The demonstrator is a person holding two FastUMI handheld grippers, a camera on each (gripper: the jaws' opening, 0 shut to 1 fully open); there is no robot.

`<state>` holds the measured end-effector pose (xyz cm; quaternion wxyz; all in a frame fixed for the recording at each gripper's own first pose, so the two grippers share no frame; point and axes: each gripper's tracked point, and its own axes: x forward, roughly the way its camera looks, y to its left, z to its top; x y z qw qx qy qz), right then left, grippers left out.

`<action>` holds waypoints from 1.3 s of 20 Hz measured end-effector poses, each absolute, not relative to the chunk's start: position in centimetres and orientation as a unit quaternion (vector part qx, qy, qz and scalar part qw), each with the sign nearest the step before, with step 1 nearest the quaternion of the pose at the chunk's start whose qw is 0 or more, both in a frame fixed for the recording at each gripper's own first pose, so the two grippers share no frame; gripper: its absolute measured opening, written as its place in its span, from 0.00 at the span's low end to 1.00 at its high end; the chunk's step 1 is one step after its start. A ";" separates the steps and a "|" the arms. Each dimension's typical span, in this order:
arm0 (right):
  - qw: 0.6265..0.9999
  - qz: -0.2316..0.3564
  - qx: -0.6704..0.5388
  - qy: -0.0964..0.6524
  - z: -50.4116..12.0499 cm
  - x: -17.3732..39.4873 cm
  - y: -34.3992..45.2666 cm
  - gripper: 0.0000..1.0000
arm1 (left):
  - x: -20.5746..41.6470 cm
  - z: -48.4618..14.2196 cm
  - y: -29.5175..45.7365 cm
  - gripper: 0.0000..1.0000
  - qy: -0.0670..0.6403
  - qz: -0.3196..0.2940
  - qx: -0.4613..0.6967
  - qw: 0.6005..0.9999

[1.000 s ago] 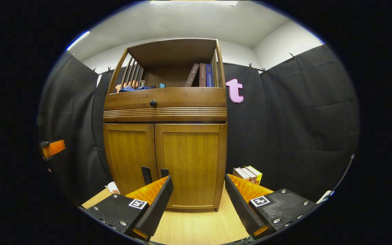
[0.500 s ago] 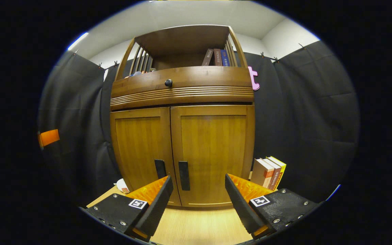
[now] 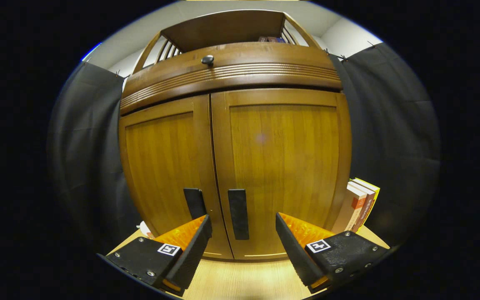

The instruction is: Open the right door of the double-door shoe cabinet with the right hand, and open the left door with the left hand.

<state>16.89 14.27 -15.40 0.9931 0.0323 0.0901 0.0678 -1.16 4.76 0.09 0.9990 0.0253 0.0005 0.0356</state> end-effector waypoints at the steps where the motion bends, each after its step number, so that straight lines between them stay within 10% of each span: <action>1: 0.993 0.069 0.037 0.094 -15.9 17.7 14.6 0.94 | -1.2 0.1 5.0 0.99 0.001 0.039 0.026 0.999; 19: 0.991 0.053 0.027 0.119 -20.2 24.9 16.0 0.33 | -1.8 -0.8 10.2 0.96 0.006 0.099 0.019 0.995; 26: 0.990 0.068 0.021 0.120 -20.3 22.9 15.8 0.31 | -2.5 -0.4 9.9 0.96 0.002 0.100 0.016 0.995</action>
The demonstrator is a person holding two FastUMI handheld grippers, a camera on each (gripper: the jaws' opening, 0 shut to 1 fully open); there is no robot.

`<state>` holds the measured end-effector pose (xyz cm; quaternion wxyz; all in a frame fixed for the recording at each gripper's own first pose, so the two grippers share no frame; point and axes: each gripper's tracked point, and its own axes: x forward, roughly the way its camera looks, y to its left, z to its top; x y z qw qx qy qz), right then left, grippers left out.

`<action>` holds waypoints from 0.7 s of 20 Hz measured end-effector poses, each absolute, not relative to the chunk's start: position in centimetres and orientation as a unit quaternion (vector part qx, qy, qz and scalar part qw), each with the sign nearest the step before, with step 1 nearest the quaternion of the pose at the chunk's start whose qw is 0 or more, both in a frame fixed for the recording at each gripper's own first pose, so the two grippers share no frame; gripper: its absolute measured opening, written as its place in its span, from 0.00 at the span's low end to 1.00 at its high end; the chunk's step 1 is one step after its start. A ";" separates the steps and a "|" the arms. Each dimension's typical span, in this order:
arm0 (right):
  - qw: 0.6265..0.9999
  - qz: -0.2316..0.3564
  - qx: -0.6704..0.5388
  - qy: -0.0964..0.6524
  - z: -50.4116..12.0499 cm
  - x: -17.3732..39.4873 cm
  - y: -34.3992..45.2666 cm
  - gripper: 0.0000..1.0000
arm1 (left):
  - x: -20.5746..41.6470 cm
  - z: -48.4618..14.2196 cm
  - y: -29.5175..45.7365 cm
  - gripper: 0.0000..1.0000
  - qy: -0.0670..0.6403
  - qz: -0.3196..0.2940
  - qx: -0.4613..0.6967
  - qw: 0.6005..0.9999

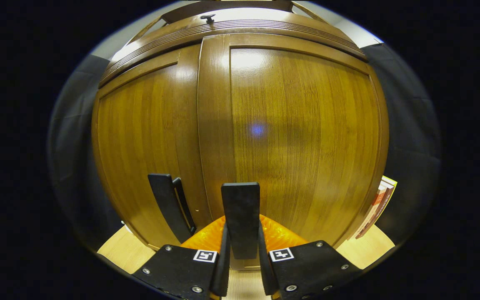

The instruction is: Open the right door of the double-door shoe cabinet with the right hand, and open the left door with the left hand.

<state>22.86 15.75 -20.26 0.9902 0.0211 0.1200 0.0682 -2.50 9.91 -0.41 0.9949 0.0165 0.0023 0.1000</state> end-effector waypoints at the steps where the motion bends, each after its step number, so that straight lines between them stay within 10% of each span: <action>1: 0.990 0.072 0.021 0.120 -20.2 22.5 15.7 0.31 | -2.6 -0.4 9.8 0.96 0.001 0.100 0.017 0.995; 14: 0.992 0.064 0.021 0.111 -19.9 13.9 11.2 0.27 | -3.8 0.7 8.5 0.94 -0.014 0.086 0.016 0.996</action>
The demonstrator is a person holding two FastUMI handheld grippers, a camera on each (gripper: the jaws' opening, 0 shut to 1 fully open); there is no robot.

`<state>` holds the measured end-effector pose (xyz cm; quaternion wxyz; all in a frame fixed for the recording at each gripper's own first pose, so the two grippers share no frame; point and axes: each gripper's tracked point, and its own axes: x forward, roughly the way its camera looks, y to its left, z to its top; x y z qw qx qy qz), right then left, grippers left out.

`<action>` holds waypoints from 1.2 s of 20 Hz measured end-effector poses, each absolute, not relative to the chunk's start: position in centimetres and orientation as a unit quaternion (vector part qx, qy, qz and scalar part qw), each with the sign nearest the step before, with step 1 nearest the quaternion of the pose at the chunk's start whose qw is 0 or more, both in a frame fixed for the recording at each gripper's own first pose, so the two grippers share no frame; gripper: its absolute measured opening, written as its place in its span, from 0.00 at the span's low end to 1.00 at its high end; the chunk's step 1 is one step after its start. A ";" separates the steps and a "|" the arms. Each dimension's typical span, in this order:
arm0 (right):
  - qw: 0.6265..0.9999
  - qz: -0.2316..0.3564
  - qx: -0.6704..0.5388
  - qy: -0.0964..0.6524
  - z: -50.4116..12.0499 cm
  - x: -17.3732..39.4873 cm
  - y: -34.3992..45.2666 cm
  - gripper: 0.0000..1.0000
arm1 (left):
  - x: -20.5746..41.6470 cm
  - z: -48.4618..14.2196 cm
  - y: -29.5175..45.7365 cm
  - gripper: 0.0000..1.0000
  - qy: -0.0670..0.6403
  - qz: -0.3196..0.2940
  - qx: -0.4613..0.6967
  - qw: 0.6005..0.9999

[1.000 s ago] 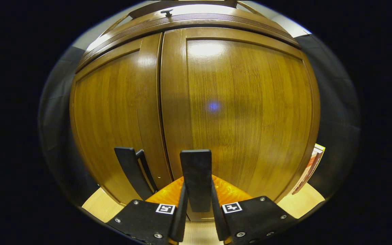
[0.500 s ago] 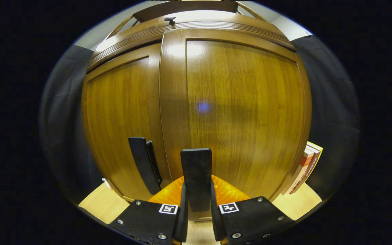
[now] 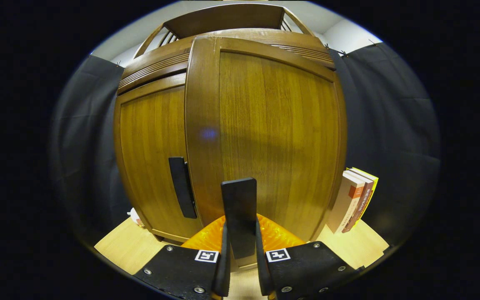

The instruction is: Open the right door of the double-door shoe cabinet with the right hand, and open the left door with the left hand.

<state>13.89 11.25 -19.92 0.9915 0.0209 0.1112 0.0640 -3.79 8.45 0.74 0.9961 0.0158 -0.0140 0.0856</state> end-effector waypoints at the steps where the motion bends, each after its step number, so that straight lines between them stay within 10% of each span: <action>1: 0.991 0.063 0.022 0.112 -19.9 13.3 10.8 0.27 | -3.7 0.8 8.3 0.94 -0.014 0.083 0.016 0.996; 24: 0.990 -0.003 0.024 0.139 -19.2 5.7 0.4 0.18 | -3.1 -1.1 0.5 0.99 0.004 0.016 -0.006 1.000</action>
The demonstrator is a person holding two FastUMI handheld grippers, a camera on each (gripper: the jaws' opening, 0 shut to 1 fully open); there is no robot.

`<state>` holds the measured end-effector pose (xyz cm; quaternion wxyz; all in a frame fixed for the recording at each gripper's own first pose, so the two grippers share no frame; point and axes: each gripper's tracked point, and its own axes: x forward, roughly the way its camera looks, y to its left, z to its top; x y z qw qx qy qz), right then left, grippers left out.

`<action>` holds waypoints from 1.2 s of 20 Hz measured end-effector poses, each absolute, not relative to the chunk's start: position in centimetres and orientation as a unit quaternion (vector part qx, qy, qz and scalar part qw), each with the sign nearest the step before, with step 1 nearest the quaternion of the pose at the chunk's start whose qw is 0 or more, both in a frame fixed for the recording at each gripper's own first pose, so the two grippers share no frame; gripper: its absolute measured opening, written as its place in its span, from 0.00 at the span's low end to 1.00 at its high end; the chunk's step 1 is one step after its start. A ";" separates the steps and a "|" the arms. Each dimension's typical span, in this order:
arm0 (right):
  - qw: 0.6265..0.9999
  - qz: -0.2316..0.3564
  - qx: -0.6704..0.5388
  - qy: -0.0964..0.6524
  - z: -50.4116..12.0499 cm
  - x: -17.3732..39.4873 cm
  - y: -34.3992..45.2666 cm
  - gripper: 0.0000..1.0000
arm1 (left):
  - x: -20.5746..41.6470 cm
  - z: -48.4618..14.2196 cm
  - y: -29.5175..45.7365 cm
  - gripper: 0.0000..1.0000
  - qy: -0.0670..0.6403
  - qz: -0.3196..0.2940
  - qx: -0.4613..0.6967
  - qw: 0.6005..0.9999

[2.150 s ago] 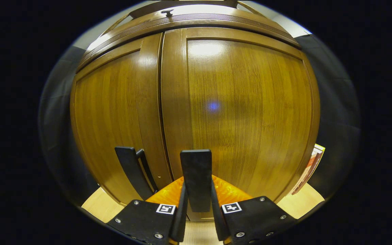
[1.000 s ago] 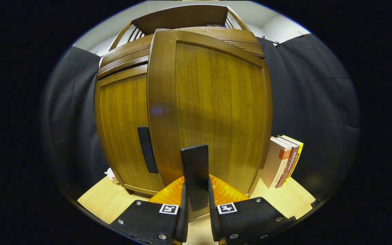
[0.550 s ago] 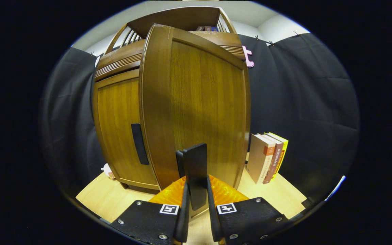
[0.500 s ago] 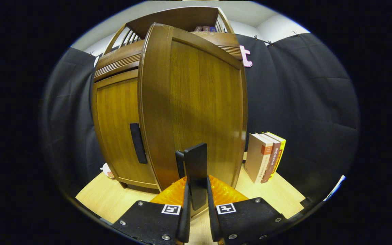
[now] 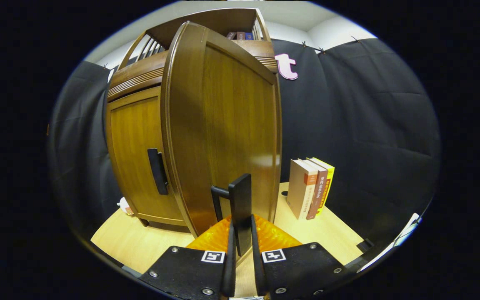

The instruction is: Open the right door of the double-door shoe cabinet with the right hand, and open the left door with the left hand.

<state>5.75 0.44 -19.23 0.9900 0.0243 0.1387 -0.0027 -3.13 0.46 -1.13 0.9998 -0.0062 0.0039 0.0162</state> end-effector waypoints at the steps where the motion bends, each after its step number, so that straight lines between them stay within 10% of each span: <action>1: 0.990 -0.005 0.029 0.140 -19.2 5.6 -0.1 0.18 | -3.1 -1.3 0.2 0.99 0.004 0.016 -0.006 1.000; 24: 0.990 0.009 0.025 0.142 -19.5 4.1 -11.8 0.05 | -0.8 -3.3 -7.2 0.99 0.014 -0.010 0.002 1.000</action>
